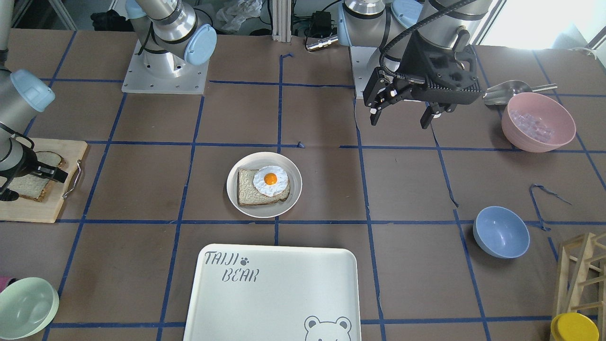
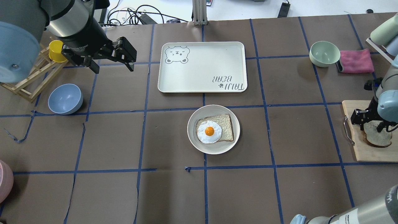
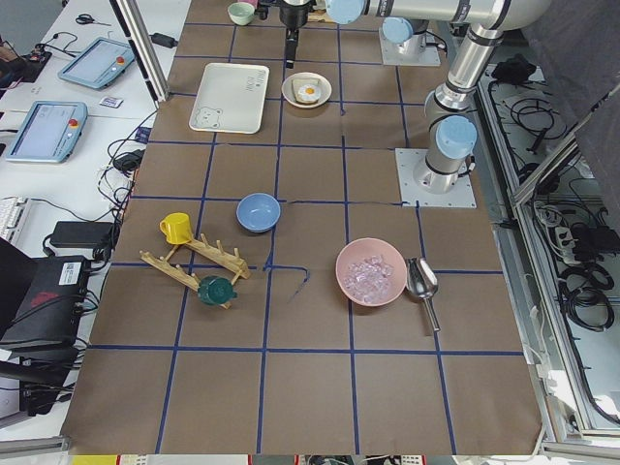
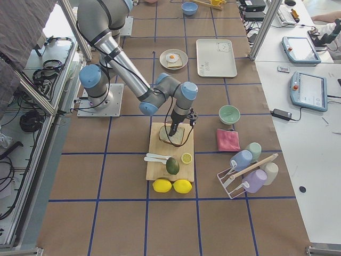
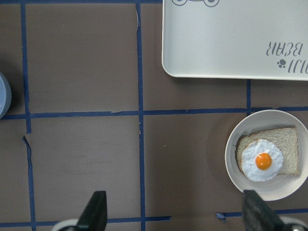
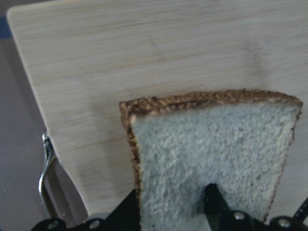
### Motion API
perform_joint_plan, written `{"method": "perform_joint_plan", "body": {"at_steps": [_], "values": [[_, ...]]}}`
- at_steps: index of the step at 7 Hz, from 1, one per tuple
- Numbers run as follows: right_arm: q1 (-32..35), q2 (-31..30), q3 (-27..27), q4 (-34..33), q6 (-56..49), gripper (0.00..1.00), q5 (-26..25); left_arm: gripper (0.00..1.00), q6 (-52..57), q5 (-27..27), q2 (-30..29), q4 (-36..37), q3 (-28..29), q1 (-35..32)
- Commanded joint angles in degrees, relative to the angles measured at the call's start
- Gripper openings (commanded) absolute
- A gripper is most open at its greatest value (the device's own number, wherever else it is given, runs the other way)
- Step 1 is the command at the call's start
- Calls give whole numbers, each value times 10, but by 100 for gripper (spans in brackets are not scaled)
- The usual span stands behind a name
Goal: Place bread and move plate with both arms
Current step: 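Grasp the bread slice on its edge with the right gripper and lift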
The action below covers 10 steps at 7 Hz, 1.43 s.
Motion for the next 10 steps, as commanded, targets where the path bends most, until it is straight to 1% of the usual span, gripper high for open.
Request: {"method": "perform_joint_plan", "body": {"at_steps": [1, 2, 3, 4, 6, 7, 8, 9, 10], "values": [[0, -1, 0, 2, -11, 8, -1, 100, 0, 0, 0, 0, 1, 0], [0, -5, 0, 5, -12, 0, -2, 100, 0, 0, 0, 0, 0, 0], [0, -8, 0, 7, -11, 0, -33, 100, 0, -1, 0, 0, 1, 0], [0, -10, 0, 9, -11, 0, -44, 100, 0, 0, 0, 0, 0, 0], [0, -18, -1, 10, -12, 0, -43, 100, 0, -1, 0, 0, 1, 0], [7, -52, -2, 17, -11, 0, -44, 100, 0, -1, 0, 0, 1, 0], [14, -80, -6, 46, -8, 0, -43, 100, -1, -1, 0, 0, 1, 0], [33, -91, -15, 60, -9, 0, -43, 100, 0, -1, 0, 0, 1, 0], [65, -108, -56, 111, -6, 0, -38, 100, 0, -1, 0, 0, 1, 0]]}}
